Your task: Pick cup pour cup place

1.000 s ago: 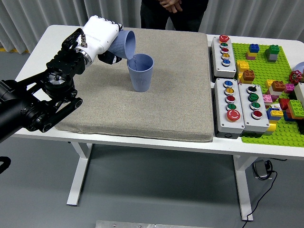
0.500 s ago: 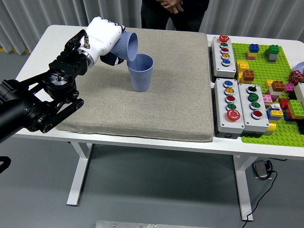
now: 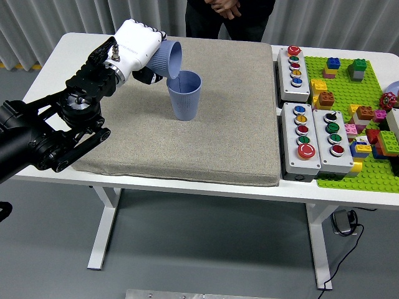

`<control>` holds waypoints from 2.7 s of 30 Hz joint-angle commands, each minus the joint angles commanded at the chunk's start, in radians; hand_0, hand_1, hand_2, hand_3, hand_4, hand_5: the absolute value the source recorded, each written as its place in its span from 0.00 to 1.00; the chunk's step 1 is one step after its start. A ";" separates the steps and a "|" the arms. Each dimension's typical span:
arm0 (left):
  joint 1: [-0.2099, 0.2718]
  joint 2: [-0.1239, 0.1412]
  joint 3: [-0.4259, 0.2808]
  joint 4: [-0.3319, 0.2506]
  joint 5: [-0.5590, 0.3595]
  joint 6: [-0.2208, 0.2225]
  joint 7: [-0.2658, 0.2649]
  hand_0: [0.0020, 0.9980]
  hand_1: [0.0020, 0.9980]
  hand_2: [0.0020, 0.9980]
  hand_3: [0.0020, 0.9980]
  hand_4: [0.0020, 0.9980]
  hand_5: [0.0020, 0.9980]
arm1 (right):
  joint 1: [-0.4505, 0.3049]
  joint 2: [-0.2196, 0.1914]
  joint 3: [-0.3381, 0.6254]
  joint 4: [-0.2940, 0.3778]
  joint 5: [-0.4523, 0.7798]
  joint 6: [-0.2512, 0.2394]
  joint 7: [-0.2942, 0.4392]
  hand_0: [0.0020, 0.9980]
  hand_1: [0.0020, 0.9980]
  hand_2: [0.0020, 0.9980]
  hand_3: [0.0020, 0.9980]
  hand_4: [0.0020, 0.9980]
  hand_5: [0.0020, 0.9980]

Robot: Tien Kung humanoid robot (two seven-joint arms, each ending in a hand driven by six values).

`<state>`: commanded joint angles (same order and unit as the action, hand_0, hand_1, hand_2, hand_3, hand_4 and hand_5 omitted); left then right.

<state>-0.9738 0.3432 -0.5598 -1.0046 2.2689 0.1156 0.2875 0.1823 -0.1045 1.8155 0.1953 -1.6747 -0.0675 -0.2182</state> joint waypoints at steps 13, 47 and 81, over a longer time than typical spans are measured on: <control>-0.017 0.003 0.036 -0.005 0.000 -0.005 0.003 0.51 0.50 0.55 0.54 0.78 0.24 | 0.000 0.000 0.001 0.000 -0.001 0.000 0.000 0.70 0.69 0.63 0.60 0.06 0.37; 0.126 -0.002 -0.159 -0.033 -0.464 0.374 -0.144 0.50 0.49 0.55 0.54 0.79 0.23 | -0.010 0.005 0.010 0.001 -0.013 0.002 -0.002 0.70 0.69 0.63 0.60 0.06 0.37; 0.520 -0.156 -0.397 -0.139 -1.211 0.530 -0.672 0.52 0.53 0.56 0.55 0.79 0.23 | -0.022 0.014 0.015 0.001 -0.017 0.001 -0.002 0.70 0.69 0.63 0.60 0.06 0.37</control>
<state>-0.4536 0.1873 -0.9568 -1.1436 1.0584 0.6454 -0.3843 0.1608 -0.0903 1.8306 0.1965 -1.6913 -0.0666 -0.2203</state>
